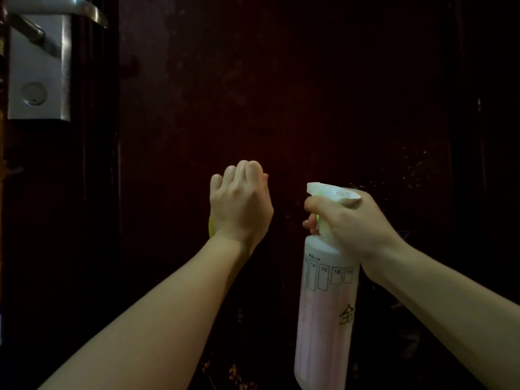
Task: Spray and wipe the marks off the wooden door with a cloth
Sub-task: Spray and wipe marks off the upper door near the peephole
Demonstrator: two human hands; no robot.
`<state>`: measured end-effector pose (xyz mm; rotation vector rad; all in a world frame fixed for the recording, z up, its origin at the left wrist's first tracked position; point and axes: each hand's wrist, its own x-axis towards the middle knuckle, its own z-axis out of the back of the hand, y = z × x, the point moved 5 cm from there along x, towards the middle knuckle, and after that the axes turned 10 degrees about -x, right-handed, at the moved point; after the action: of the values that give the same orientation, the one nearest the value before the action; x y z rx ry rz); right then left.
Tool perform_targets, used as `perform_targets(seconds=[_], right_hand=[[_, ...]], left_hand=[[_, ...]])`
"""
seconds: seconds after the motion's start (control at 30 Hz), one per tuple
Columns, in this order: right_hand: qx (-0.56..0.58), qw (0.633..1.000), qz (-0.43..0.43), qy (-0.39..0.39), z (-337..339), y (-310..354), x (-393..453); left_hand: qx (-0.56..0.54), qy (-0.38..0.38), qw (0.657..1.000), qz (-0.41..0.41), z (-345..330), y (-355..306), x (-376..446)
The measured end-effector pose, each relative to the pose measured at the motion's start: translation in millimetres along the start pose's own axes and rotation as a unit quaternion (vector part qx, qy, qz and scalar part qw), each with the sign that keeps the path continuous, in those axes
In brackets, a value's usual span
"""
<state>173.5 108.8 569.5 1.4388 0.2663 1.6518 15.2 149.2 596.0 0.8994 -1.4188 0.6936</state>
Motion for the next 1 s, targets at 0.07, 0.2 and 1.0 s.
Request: perform_targets(seconds=[0.07, 0.2, 1.0], right_hand=[[0.011, 1.0, 0.0, 0.014, -3.1, -2.2, -3.1], [-0.002, 1.0, -0.013, 0.01, -6.0, -12.8, -7.7], [0.022, 0.998, -0.051, -0.019, 28.6, -29.8, -9.3]], left_hand=[[0.004, 0.001, 1.0, -0.006, -0.1, -0.9, 0.0], [0.018, 0.024, 0.999, -0.045, -1.4, -5.4, -3.4], [0.051, 0.107, 0.974, -0.193, -11.9, -33.7, -30.3]])
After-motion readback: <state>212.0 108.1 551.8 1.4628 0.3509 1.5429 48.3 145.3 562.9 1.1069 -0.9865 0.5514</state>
